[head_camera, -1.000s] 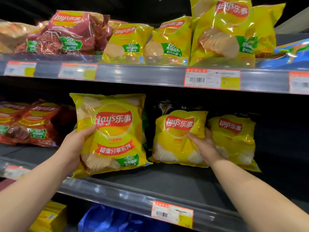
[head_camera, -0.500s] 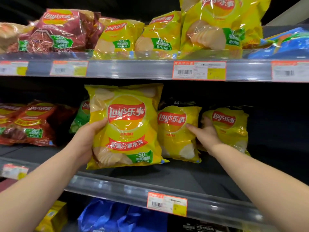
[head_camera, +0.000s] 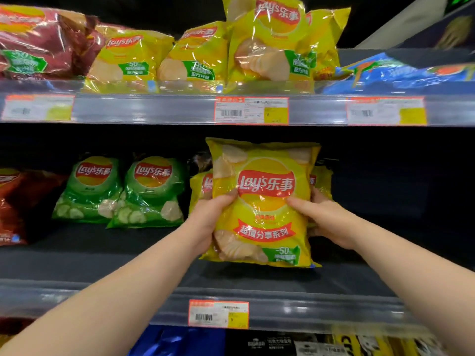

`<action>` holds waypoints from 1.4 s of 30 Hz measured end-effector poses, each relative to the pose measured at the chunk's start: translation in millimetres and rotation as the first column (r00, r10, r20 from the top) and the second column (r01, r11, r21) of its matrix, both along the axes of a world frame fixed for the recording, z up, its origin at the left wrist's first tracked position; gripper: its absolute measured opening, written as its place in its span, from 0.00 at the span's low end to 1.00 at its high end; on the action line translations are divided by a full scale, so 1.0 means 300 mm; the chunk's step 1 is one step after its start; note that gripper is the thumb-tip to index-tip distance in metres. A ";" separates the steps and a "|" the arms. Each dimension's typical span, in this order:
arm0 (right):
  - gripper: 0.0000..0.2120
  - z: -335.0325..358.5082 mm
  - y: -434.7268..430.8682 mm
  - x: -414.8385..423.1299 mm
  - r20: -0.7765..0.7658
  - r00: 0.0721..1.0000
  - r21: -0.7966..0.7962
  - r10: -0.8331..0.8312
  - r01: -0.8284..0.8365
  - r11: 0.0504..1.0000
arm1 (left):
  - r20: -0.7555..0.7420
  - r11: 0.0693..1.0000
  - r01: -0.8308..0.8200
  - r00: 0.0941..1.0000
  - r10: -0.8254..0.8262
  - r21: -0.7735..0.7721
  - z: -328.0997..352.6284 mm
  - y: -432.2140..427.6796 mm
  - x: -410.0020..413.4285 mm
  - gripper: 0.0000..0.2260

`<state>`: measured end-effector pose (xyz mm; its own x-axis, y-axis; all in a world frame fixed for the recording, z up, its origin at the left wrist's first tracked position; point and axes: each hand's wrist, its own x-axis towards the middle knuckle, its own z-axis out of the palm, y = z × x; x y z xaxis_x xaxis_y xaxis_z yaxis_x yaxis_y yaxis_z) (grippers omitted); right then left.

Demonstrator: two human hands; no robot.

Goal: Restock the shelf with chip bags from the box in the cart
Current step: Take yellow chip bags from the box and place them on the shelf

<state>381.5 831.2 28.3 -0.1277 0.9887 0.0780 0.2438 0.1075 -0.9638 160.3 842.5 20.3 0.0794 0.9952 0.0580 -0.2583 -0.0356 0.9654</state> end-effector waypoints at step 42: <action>0.40 -0.059 0.242 0.359 -0.019 0.928 0.074 -0.371 0.372 0.925 | -0.854 0.924 0.045 -0.366 0.369 0.380 -0.088 0.175 0.088 0.53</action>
